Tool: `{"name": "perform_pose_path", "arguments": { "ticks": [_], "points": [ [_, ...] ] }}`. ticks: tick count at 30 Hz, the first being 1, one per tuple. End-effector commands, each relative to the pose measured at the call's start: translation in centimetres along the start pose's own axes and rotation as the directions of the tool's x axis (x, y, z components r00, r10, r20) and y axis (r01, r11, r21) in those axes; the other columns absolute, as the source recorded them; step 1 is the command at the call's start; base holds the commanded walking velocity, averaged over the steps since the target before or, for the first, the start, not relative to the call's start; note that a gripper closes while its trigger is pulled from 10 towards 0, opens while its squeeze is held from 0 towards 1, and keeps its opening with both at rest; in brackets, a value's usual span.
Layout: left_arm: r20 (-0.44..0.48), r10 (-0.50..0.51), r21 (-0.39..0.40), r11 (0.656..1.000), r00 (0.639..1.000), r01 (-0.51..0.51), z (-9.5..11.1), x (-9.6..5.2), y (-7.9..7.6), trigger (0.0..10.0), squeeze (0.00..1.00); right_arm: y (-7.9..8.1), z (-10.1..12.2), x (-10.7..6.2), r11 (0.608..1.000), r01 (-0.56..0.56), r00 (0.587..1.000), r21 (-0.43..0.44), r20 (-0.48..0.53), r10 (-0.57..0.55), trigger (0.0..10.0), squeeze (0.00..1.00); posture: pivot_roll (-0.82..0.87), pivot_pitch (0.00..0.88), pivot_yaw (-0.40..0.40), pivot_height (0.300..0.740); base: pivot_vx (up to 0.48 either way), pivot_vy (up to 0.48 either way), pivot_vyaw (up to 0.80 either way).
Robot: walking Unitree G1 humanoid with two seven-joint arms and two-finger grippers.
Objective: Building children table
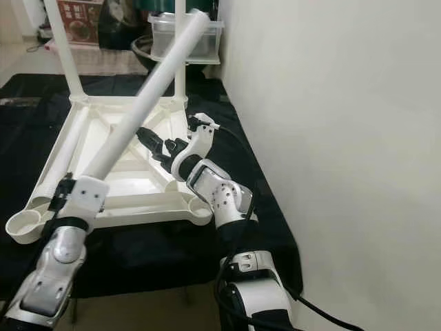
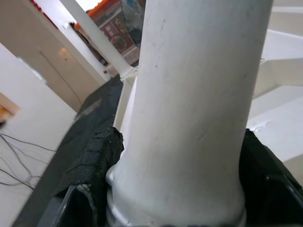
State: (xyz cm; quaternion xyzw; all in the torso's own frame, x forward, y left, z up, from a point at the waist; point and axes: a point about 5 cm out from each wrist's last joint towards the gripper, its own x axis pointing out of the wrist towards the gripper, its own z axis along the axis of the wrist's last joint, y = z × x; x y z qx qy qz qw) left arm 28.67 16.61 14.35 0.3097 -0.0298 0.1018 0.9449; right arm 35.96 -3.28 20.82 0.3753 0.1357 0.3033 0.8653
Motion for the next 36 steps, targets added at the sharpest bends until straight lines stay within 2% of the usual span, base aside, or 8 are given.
{"name": "perform_pose_path", "arguments": {
  "ticks": [1,5,9,14,24,28,33,36],
  "points": [
    [-0.009,-0.054,0.052,0.997,0.999,0.054,-0.2,-0.2,-1.1,10.0,0.0,5.5,-3.1,2.0,0.979,-0.156,0.985,0.13,-0.049,0.163,10.0,0.0,0.07,0.0,-0.095,0.74,0.0,0.0,0.0],
    [-0.033,-0.062,0.047,0.997,0.998,0.064,-0.2,-0.1,-1.5,10.0,0.0,6.4,-3.0,2.0,0.972,-0.182,0.981,0.147,-0.041,0.189,10.0,0.0,0.07,0.0,-0.096,0.74,0.0,0.0,0.0],
    [-0.058,-0.044,0.03,0.998,0.997,0.046,-0.5,-0.1,-1.5,10.0,0.0,7.2,-2.7,1.8,0.965,-0.233,0.971,0.121,-0.022,0.237,10.0,0.0,0.07,0.0,-0.089,0.74,0.0,0.0,0.0],
    [-0.078,-0.028,0.012,0.999,0.997,0.029,-0.8,-0.1,-1.2,10.0,0.0,7.0,-2.8,1.4,0.965,-0.243,0.969,0.099,-0.023,0.246,10.0,0.0,0.07,0.0,-0.089,0.74,0.0,0.0,0.0],
    [-0.119,0.058,-0.1,0.993,0.991,-0.07,-1.0,0.2,0.3,10.0,0.0,6.9,-2.8,0.9,0.963,-0.271,0.962,0.018,-0.041,0.271,10.0,0.0,0.07,0.0,-0.085,0.74,0.0,0.0,0.0],
    [-0.125,0.104,-0.137,0.983,0.987,-0.121,-1.0,0.4,1.1,10.0,0.0,6.2,-2.9,0.7,0.965,-0.261,0.964,-0.009,-0.057,0.26,10.0,0.0,0.07,0.0,-0.09,0.74,0.0,0.0,0.0],
    [-0.115,0.133,-0.146,0.978,0.984,-0.149,-0.8,0.6,1.7,10.0,0.0,5.6,-3.2,0.6,0.97,-0.242,0.968,-0.022,-0.079,0.24,10.0,0.0,0.07,0.0,-0.092,0.74,0.0,0.0,0.0],
    [-0.114,0.107,-0.139,0.983,0.988,-0.122,-0.8,0.4,1.5,10.0,0.0,6.0,-3.5,0.6,0.967,-0.253,0.964,-0.019,-0.09,0.251,10.0,0.0,0.07,0.0,-0.092,0.74,0.0,0.0,0.0]
  ]
}}
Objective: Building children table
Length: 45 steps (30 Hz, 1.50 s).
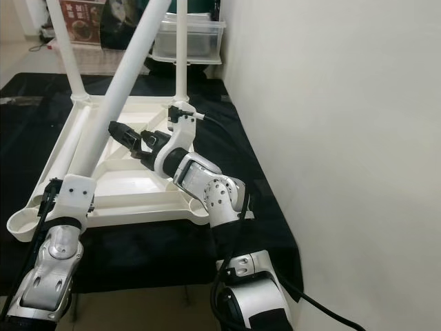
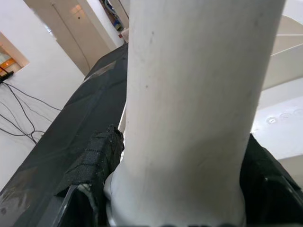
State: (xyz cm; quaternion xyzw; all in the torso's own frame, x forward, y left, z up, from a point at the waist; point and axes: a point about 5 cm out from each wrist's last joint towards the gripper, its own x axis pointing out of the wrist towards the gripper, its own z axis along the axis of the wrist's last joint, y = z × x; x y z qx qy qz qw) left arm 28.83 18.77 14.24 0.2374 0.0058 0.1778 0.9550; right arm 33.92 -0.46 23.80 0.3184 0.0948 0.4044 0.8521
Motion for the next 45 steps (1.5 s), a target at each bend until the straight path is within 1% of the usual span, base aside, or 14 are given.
{"name": "perform_pose_path", "arguments": {
  "ticks": [1,4,9,10,13,14,17,23,24,26,30,35,39,45],
  "points": [
    [0.022,-0.032,-0.001,0.999,0.999,0.032,0.4,-0.3,-0.5,10.0,0.0,2.2,-2.8,1.1,0.99,-0.069,0.997,0.123,-0.031,0.074,10.0,0.0,0.07,0.0,-0.088,0.74,0.0,0.0,0.0],
    [0.026,-0.072,0.027,0.997,0.997,0.072,0.4,-0.6,-1.2,10.0,0.0,3.0,-3.1,1.6,0.984,-0.068,0.996,0.167,-0.044,0.077,10.0,0.0,0.07,0.0,-0.088,0.74,0.0,0.0,0.0],
    [0.032,-0.115,0.04,0.993,0.993,0.114,0.5,-0.9,-2.1,10.0,0.0,3.3,-3.2,2.2,0.985,-0.041,0.998,0.168,-0.043,0.049,10.0,0.0,0.07,0.0,-0.089,0.74,0.0,0.0,0.0],
    [0.031,-0.139,0.046,0.989,0.99,0.138,0.6,-1.1,-2.7,10.0,0.0,3.4,-3.3,2.6,0.985,-0.022,0.998,0.171,-0.046,0.031,10.0,0.0,0.07,0.0,-0.087,0.74,0.0,0.0,0.0],
    [0.031,-0.143,0.044,0.989,0.989,0.142,0.6,-1.2,-2.9,10.0,0.0,3.4,-3.4,2.7,0.985,-0.012,0.999,0.173,-0.048,0.02,10.0,0.0,0.07,0.0,-0.087,0.74,0.0,0.0,0.0],
    [0.032,-0.162,0.054,0.986,0.986,0.16,0.6,-1.2,-3.2,10.0,0.0,3.3,-3.5,3.2,0.979,0.036,0.999,0.201,-0.047,-0.027,10.0,0.0,0.07,0.0,-0.089,0.74,0.0,0.0,0.0],
    [0.032,-0.18,0.062,0.982,0.983,0.178,0.6,-1.2,-3.6,10.0,0.0,3.3,-3.5,3.9,0.965,0.094,0.995,0.247,-0.042,-0.087,10.0,0.0,0.07,0.0,-0.092,0.74,0.0,0.0,0.0],
    [0.035,-0.206,0.052,0.978,0.978,0.204,0.7,-1.3,-4.1,10.0,0.0,3.8,-3.0,4.5,0.948,0.103,0.994,0.301,-0.005,-0.106,10.0,0.0,0.08,0.0,-0.097,0.74,0.0,0.0,0.0],
    [0.035,-0.227,0.048,0.973,0.973,0.226,0.6,-1.5,-4.4,10.0,0.0,4.8,-2.7,4.9,0.945,0.065,0.997,0.32,0.014,-0.074,10.0,0.0,0.08,0.0,-0.101,0.74,0.0,0.0,0.0],
    [0.036,-0.244,0.05,0.969,0.969,0.242,0.5,-1.7,-4.7,10.0,0.0,5.7,-3.0,5.2,0.942,0.042,0.999,0.332,0.009,-0.047,10.0,0.0,0.08,0.0,-0.102,0.74,0.0,0.0,0.0],
    [0.036,-0.254,0.051,0.966,0.966,0.252,0.5,-1.7,-4.7,10.0,0.0,6.7,-4.0,5.2,0.95,0.008,0.999,0.312,-0.032,0.002,10.0,0.0,0.08,0.0,-0.104,0.74,0.0,0.0,0.0],
    [0.037,-0.256,0.052,0.966,0.966,0.254,0.4,-1.7,-4.7,10.0,0.0,6.8,-4.3,5.2,0.953,0.005,0.999,0.304,-0.041,0.008,10.0,0.0,0.07,0.0,-0.104,0.74,0.0,0.0,0.0],
    [0.077,-0.298,0.081,0.953,0.952,0.292,0.8,-1.9,-5.3,10.0,0.0,6.9,-5.2,5.8,0.97,0.033,0.998,0.243,-0.054,-0.021,10.0,0.0,0.08,0.0,-0.113,0.74,0.0,0.0,0.0],
    [0.098,-0.338,0.111,0.938,0.936,0.328,1.0,-2.3,-5.8,10.0,0.0,6.4,-4.7,6.2,0.968,0.081,0.997,0.237,-0.013,-0.08,10.0,0.0,0.09,0.0,-0.115,0.74,0.0,0.0,0.0]
  ]
}}
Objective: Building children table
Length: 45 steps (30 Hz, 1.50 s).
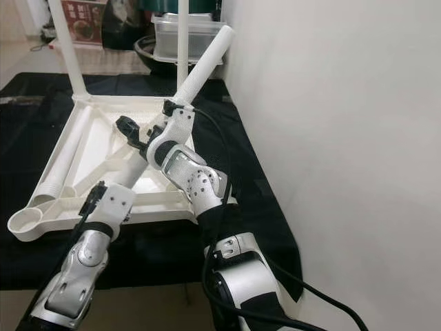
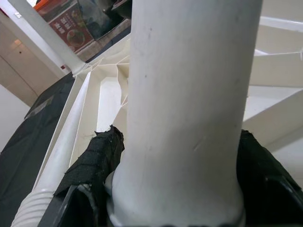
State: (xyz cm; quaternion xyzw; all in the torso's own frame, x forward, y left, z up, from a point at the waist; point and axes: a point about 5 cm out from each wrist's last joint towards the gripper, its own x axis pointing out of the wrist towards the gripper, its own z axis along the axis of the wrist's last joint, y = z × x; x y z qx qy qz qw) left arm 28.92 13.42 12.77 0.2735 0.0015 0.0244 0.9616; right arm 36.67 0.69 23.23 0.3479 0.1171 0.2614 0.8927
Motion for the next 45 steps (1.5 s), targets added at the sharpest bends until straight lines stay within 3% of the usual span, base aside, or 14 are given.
{"name": "perform_pose_path", "arguments": {
  "ticks": [1,7,8,19,20,25,45],
  "points": [
    [0.018,-0.053,0.026,0.998,0.998,0.052,-0.1,-0.3,-0.9,10.0,0.0,8.1,-5.4,1.0,0.97,-0.168,0.979,0.176,-0.088,0.186,10.0,0.0,0.09,0.0,-0.115,0.74,0.0,0.0,0.0],
    [0.025,-0.068,0.024,0.997,0.997,0.068,0.0,-0.5,-1.2,10.0,0.0,7.9,-4.6,1.3,0.973,-0.142,0.987,0.183,-0.05,0.153,10.0,0.0,0.09,0.0,-0.114,0.74,0.0,0.0,0.0],
    [0.028,-0.071,0.024,0.997,0.997,0.07,0.1,-0.5,-1.2,10.0,0.0,7.9,-4.7,1.3,0.971,-0.144,0.986,0.189,-0.053,0.156,0.0,0.0,0.09,0.0,-0.115,0.74,0.0,0.0,0.0],
    [0.031,-0.074,0.024,0.997,0.997,0.073,0.2,-0.5,-1.3,10.0,0.0,8.0,-4.8,1.2,0.969,-0.15,0.984,0.197,-0.062,0.165,0.0,0.0,0.08,0.0,-0.115,0.74,0.0,0.0,0.0],
    [0.033,-0.069,0.03,0.997,0.997,0.068,0.1,-0.6,-1.0,10.0,0.0,8.8,-5.8,0.7,0.945,-0.218,0.962,0.244,-0.112,0.25,0.0,0.0,0.09,0.0,-0.116,0.74,0.0,0.0,0.0],
    [0.03,-0.053,0.042,0.998,0.998,0.052,-0.1,-0.5,-0.5,10.0,0.0,9.5,-6.6,0.3,0.921,-0.27,0.933,0.28,-0.159,0.322,0.0,0.0,0.09,0.0,-0.115,0.74,0.0,0.0,0.0],
    [0.028,-0.041,0.052,0.998,0.999,0.039,-0.3,-0.3,-0.3,10.0,0.0,8.8,-6.6,0.4,0.932,-0.255,0.941,0.258,-0.154,0.3,0.0,0.0,0.09,0.0,-0.112,0.74,0.0,0.0,0.0]
  ]
}}
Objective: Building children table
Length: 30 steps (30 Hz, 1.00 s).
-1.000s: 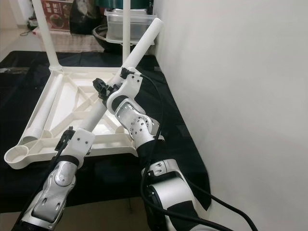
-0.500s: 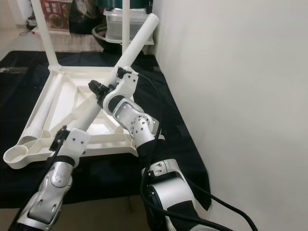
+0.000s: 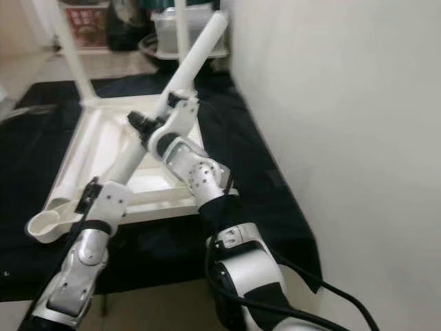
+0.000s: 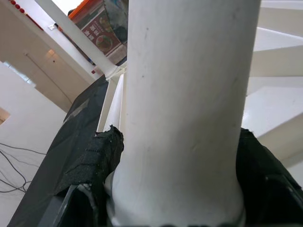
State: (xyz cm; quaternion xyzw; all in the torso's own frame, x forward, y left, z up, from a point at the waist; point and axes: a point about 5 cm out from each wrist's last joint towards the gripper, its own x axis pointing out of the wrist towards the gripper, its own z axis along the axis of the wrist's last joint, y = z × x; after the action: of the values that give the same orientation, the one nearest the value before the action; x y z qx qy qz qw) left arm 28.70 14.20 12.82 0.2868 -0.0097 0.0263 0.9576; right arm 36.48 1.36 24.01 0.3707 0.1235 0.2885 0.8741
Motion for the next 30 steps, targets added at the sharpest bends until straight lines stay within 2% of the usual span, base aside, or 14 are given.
{"name": "perform_pose_path", "arguments": {
  "ticks": [1,30],
  "points": [
    [0.008,-0.05,0.023,0.998,0.999,0.05,0.06,-0.13,-0.96,10.0,0.0,7.39,-7.08,0.87,0.957,-0.204,0.961,0.205,-0.146,0.236,0.0,0.0,0.09,0.0,-0.112,0.74,0.0,0.0,0.0],
    [0.008,-0.05,0.023,0.998,0.999,0.05,0.06,-0.13,-0.96,10.0,0.0,7.39,-7.08,0.87,0.957,-0.204,0.961,0.205,-0.146,0.236,0.0,0.0,0.09,0.0,-0.112,0.74,0.0,0.0,0.0]
  ]
}}
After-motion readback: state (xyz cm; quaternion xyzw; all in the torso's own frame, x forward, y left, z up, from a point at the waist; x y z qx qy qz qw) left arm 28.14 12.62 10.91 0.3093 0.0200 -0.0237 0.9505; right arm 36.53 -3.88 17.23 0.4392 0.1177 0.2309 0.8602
